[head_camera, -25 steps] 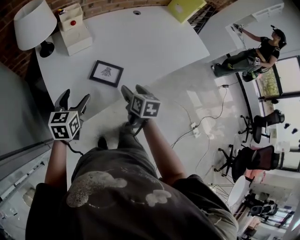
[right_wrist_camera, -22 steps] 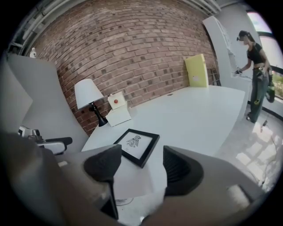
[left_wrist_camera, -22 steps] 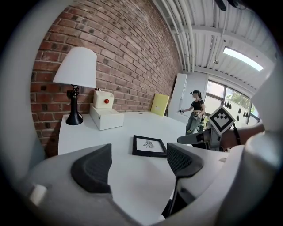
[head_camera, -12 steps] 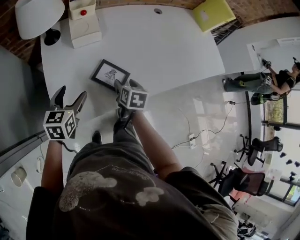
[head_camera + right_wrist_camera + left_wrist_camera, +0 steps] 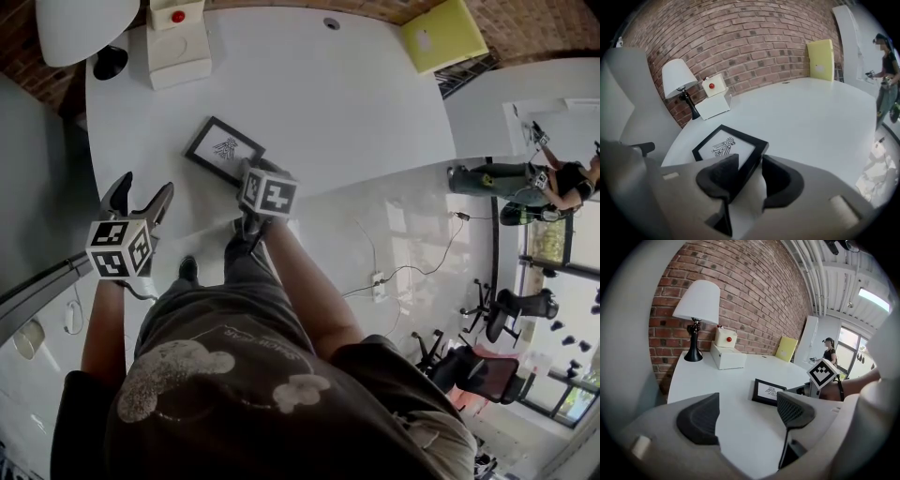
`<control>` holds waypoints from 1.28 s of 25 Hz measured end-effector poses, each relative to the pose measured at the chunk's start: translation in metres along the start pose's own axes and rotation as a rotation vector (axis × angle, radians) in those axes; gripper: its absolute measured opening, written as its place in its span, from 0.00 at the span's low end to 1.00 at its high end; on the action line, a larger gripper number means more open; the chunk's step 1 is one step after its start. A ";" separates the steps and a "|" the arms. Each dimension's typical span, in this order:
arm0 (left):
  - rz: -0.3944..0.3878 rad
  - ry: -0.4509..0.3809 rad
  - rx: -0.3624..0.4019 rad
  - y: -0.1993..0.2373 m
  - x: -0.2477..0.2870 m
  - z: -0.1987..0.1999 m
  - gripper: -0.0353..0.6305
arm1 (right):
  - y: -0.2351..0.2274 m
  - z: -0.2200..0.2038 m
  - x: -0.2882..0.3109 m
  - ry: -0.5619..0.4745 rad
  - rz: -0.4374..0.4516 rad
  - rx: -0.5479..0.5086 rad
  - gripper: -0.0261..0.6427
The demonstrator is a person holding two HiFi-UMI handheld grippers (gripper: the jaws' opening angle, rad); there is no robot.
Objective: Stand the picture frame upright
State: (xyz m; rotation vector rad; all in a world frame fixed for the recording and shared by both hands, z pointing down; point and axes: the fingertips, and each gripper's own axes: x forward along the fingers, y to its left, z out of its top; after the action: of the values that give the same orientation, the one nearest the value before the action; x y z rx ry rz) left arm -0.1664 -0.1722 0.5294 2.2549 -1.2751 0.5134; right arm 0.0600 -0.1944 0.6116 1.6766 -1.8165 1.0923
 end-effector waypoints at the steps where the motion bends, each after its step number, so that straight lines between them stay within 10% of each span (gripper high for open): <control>1: -0.002 0.004 0.001 0.000 0.001 -0.001 0.62 | 0.000 0.000 0.000 0.006 -0.002 -0.006 0.28; 19: -0.061 0.144 -0.049 -0.031 0.046 -0.015 0.62 | -0.013 0.028 0.002 0.042 0.019 0.000 0.15; 32: -0.074 -0.062 -0.186 -0.064 0.072 0.084 0.62 | 0.010 0.151 -0.050 -0.234 0.251 -0.289 0.15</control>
State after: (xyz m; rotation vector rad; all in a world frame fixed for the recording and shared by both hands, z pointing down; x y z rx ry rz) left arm -0.0691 -0.2426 0.4862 2.1674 -1.2117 0.2878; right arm 0.0880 -0.2817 0.4815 1.4836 -2.2587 0.7023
